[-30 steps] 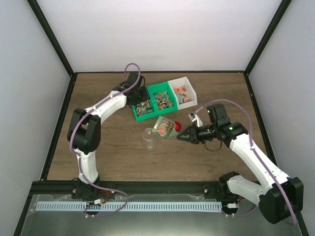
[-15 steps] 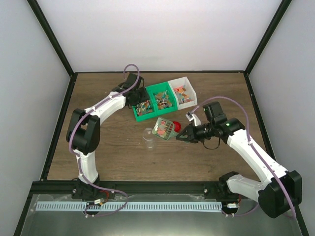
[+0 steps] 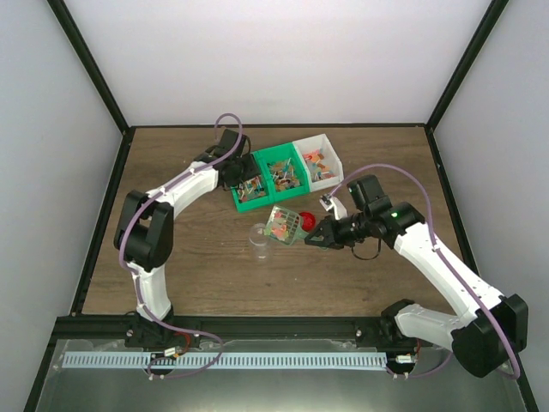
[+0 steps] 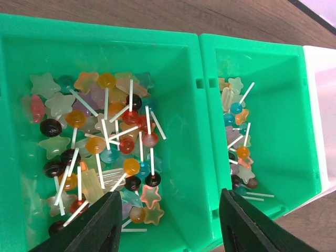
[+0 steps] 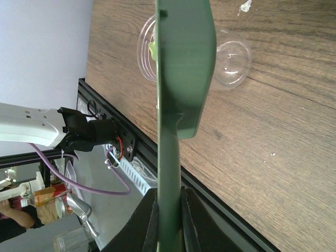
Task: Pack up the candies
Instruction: Place the fake candies in the packing bottle.
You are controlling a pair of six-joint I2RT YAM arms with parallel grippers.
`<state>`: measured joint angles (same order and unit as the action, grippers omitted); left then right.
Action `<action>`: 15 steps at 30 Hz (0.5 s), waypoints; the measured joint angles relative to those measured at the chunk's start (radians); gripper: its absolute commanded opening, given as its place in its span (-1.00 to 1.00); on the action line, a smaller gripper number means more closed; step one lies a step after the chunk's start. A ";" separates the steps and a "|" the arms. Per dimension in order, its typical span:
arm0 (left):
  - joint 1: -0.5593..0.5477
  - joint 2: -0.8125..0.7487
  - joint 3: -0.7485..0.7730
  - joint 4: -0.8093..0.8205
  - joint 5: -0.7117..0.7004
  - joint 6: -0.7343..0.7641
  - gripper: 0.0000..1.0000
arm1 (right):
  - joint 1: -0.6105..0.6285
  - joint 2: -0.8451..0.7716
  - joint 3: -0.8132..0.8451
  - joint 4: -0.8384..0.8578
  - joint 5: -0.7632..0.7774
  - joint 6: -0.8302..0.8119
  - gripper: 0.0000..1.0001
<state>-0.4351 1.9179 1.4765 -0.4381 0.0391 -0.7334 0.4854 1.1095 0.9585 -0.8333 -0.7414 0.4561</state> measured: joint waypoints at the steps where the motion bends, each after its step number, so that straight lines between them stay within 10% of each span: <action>1: 0.000 -0.003 -0.002 0.000 0.000 0.000 0.04 | 0.002 0.001 0.005 -0.006 0.004 -0.003 -0.99; 15: 0.005 -0.009 -0.008 0.003 0.001 -0.006 0.04 | 0.027 0.004 0.025 -0.019 0.042 -0.015 -0.99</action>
<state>-0.4301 1.9087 1.4685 -0.4347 0.0399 -0.7391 0.5125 1.1133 0.9833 -0.8528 -0.6991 0.4408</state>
